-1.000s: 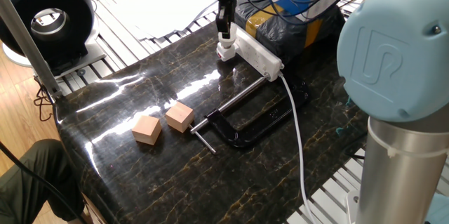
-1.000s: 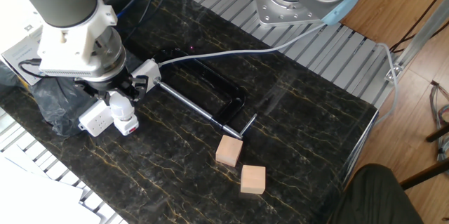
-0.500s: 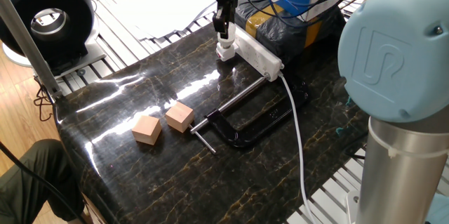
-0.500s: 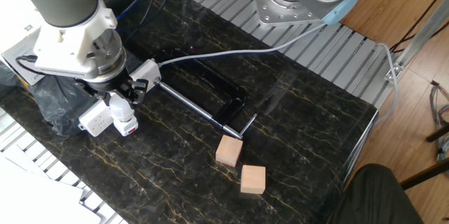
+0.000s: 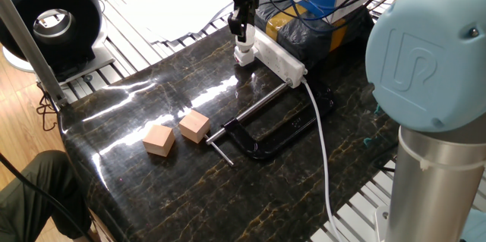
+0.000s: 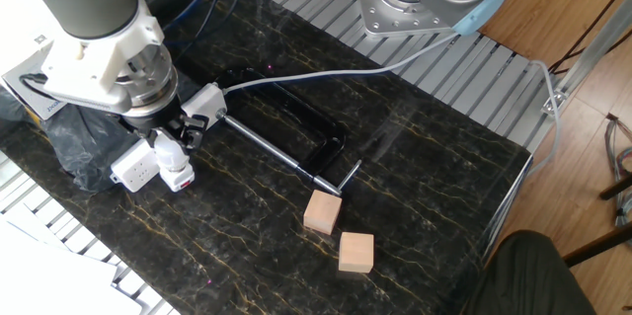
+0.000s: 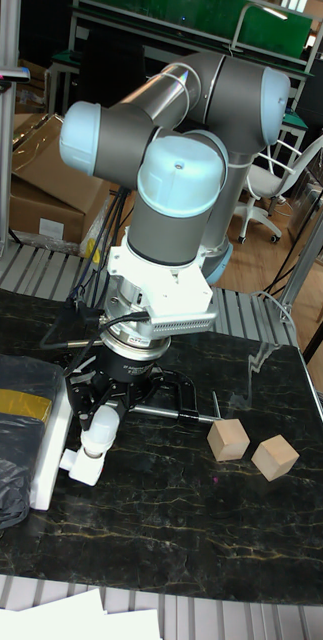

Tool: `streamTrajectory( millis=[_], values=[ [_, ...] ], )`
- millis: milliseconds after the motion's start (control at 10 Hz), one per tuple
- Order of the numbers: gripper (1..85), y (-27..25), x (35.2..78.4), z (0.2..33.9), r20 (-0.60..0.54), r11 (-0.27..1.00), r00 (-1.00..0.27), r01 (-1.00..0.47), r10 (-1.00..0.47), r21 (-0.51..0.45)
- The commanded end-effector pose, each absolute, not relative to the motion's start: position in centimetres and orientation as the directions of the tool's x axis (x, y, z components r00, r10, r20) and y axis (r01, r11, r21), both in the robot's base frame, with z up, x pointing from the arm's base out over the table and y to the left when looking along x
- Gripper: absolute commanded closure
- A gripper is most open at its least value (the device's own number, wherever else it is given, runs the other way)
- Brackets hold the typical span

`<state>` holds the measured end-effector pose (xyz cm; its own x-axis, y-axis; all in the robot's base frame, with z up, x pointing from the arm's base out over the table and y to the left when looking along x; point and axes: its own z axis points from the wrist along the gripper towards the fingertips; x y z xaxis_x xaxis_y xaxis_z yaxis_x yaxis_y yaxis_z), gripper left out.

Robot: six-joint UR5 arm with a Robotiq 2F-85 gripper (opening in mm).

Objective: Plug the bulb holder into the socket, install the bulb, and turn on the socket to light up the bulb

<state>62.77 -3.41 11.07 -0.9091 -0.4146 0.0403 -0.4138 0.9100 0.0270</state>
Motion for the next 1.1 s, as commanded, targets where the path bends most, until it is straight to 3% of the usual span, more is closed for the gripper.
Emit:
streamTrajectory(
  millis=[0, 200, 400, 500, 1000],
  values=[
    [84.7, -3.4, 63.06, 11.17, 0.032, 0.922, -0.921, -0.387, -0.388, 0.024],
    [81.0, -3.26, 62.95, 11.2, 0.036, 0.919, -0.919, -0.393, -0.394, 0.031],
    [59.7, -3.05, 63.22, 11.14, 0.022, 0.902, -0.903, -0.429, -0.43, 0.038],
    [53.7, -2.86, 63.2, 11.11, 0.019, 0.893, -0.894, -0.447, -0.448, 0.047],
    [38.0, -3.46, 62.98, 11.27, 0.025, 0.862, -0.862, -0.505, -0.506, 0.045]
  ],
)
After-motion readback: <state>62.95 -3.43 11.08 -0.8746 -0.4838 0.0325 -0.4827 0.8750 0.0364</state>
